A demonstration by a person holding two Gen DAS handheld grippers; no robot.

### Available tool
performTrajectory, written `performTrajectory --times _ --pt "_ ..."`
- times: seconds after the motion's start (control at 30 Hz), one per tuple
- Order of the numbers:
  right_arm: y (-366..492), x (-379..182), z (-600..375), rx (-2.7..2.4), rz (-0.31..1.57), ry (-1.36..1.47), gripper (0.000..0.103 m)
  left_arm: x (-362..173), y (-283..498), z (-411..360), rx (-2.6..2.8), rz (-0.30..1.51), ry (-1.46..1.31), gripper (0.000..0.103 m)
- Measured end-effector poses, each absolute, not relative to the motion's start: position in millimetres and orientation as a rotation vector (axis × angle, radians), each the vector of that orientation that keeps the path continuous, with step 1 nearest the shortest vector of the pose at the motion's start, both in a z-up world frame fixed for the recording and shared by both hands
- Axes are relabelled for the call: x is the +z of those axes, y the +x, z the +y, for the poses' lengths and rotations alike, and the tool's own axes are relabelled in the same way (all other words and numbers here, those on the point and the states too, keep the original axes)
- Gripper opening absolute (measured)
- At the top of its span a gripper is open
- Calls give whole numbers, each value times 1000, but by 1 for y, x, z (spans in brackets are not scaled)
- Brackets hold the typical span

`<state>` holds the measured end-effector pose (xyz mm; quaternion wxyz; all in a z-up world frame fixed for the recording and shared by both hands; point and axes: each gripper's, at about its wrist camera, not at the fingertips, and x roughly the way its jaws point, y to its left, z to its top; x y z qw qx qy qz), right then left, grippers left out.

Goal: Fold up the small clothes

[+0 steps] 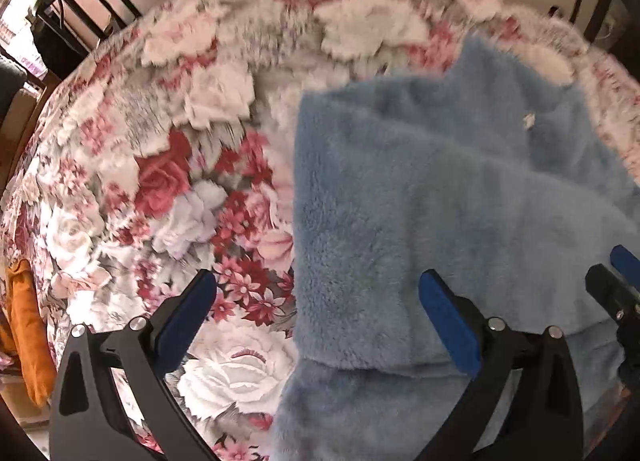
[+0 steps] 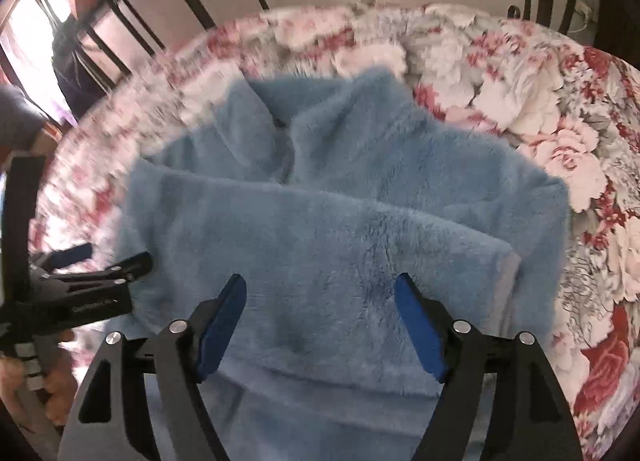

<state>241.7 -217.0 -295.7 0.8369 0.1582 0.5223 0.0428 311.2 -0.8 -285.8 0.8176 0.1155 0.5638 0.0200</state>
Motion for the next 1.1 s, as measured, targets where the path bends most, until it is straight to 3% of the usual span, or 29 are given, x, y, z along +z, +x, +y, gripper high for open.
performTrajectory --times 0.2,0.3,0.4,0.6,0.97,1.03,1.1 --pt "228 -313 -219 96 1236 347 77 -313 297 4 73 1312 336 99" --pt "221 -324 -218 100 1277 311 75 -316 298 17 56 1358 246 99" --pt "212 -292 -217 107 1225 336 76 -296 294 28 55 1339 165 99" --pt "172 -245 -231 110 1128 370 76 -272 263 49 139 1233 264 99" --pt "106 -242 -260 32 1132 442 77 -309 264 56 234 1251 189 99" --pt "96 -249 -269 1 1160 455 77 -330 267 59 324 1308 252 99" --pt "89 -262 -278 -34 1198 462 77 -339 265 73 321 1360 132 99"
